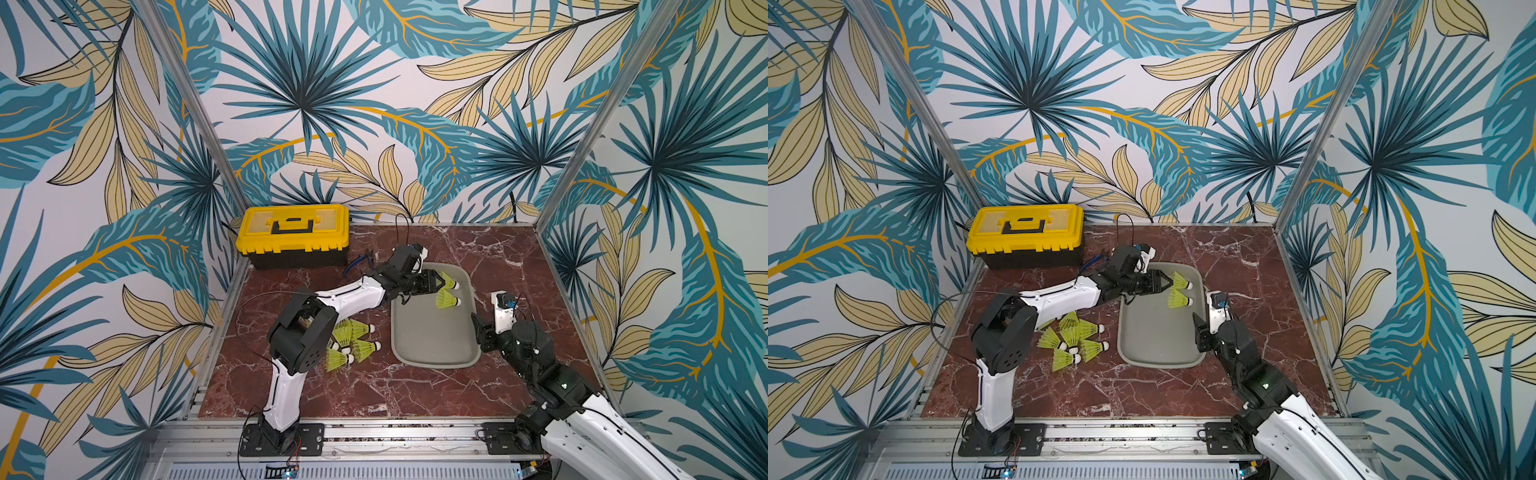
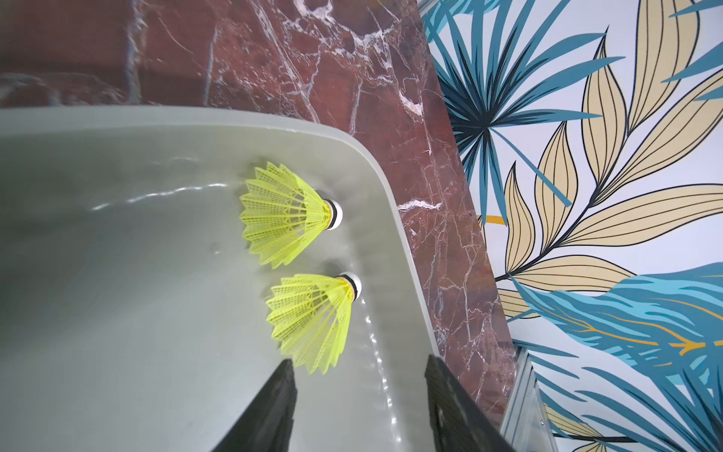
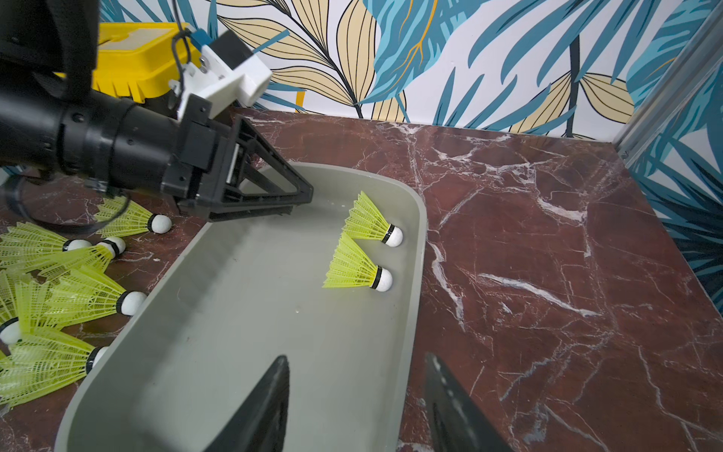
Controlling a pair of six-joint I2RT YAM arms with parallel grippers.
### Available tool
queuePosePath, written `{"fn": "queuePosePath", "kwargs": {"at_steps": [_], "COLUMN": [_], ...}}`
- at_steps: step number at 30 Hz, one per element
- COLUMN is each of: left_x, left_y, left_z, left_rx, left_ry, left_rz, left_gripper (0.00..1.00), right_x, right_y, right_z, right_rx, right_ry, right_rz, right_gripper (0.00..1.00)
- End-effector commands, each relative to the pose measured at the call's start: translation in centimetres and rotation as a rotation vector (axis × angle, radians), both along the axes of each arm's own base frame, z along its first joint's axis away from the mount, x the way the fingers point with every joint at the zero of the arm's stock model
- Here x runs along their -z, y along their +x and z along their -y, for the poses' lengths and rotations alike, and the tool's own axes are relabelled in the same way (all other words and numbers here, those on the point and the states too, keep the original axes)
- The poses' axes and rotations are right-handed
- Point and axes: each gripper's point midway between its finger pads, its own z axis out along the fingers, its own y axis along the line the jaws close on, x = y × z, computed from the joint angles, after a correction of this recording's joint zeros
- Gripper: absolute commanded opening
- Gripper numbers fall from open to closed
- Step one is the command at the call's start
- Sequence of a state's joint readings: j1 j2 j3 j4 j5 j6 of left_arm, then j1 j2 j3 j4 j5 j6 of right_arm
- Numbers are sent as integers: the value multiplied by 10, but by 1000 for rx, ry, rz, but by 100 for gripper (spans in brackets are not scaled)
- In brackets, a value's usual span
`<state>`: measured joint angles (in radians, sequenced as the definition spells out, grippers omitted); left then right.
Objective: Put the shuttlecocks into the storage box
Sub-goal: Place the shuttlecock in the storage box, then pick up the shuttlecock at the center of the board.
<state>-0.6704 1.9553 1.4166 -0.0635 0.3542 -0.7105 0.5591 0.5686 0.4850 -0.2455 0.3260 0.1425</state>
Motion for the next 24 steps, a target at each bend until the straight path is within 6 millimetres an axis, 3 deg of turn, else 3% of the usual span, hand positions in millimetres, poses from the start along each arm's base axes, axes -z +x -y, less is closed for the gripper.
{"fn": "queuePosePath", "kwargs": {"at_steps": [1,7,14,24], "left_x": [-4,-18,-20,-13], "left_y": [-4,-12,-31,-77], "left_z": [-31,-77,-128,-180], "left_rx": [-24,-65,-91,-155], "left_ry": [91,178,310,414], "left_rz": [39,81,89,44], "left_gripper": [56,56,56,57], "right_x": [13,14,12,15], "right_y": [-2,-1,1,9], "right_z": [3,1,0,-10], "right_rx": [8,-2,-3,-27], "right_ry": [-27,-38,-48,-52], "right_rz": [-26,-28,-34,-61], "right_gripper": [56,56,56,56]}}
